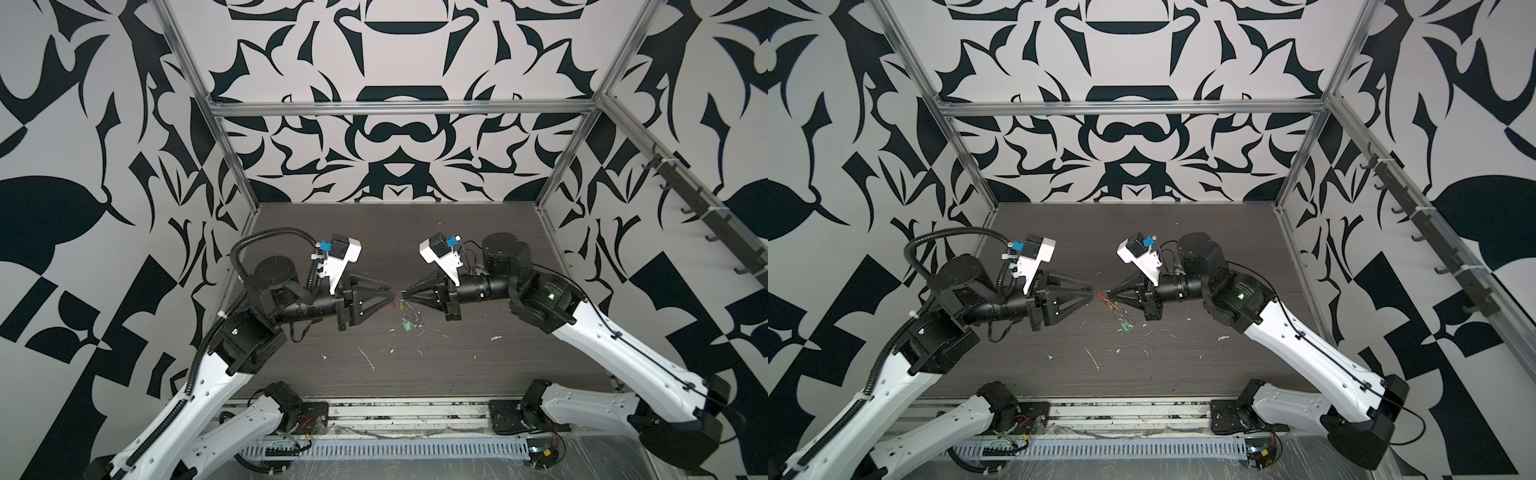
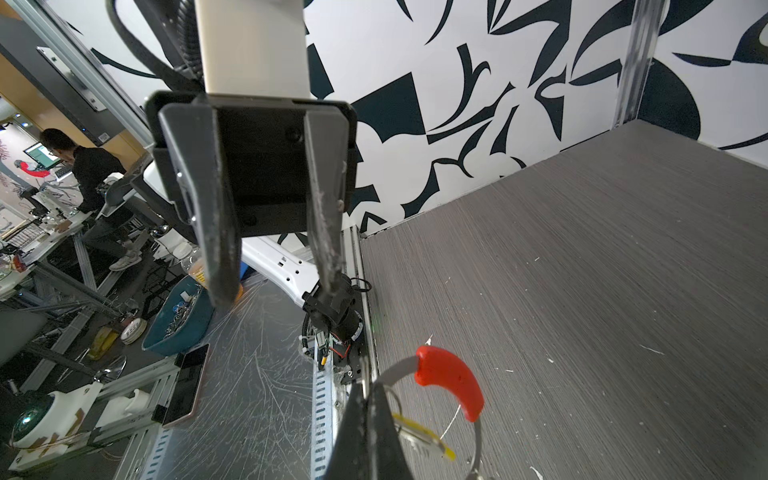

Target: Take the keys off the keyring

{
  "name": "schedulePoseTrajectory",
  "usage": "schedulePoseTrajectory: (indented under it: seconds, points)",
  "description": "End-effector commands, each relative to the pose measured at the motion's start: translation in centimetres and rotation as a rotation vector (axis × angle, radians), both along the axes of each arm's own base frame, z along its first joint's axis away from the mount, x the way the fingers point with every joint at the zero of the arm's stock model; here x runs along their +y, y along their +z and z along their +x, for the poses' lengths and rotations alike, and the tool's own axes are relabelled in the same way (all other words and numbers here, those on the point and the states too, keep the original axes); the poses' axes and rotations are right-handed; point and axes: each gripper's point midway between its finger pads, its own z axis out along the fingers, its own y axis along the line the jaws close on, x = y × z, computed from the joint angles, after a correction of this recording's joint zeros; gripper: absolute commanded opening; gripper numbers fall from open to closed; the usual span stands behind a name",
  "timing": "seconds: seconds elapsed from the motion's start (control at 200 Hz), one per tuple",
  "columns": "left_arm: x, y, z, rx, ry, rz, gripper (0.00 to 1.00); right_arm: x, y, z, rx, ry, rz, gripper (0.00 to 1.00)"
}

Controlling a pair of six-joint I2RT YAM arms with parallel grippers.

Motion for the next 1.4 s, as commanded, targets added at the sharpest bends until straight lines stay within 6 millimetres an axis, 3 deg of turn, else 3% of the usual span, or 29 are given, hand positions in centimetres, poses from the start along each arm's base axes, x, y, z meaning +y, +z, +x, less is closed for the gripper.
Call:
schedulePoseTrajectory:
  seconds: [0.0, 0.68, 1.095, 1.4]
  points:
    - [-0.2, -1.7, -0.3, 0.061, -0.031, 0.085, 0.38, -0.1, 2.7, -0.2, -0.069, 0.014, 0.059, 0.0]
    - [-1.0, -2.8, 0.2, 0.102, -0.063, 0.165, 0.2, 0.2, 2.6, 0.1, -0.064, 0.011, 0.061, 0.0]
    - [-1.1, -2.6, 0.6, 0.078, -0.052, 0.163, 0.18, 0.5, 2.1, 0.4, -0.046, 0.009, 0.047, 0.0]
    - [-1.1, -2.4, 0.7, 0.061, -0.045, 0.16, 0.06, 0.5, 2.1, 0.4, -0.042, 0.009, 0.049, 0.0]
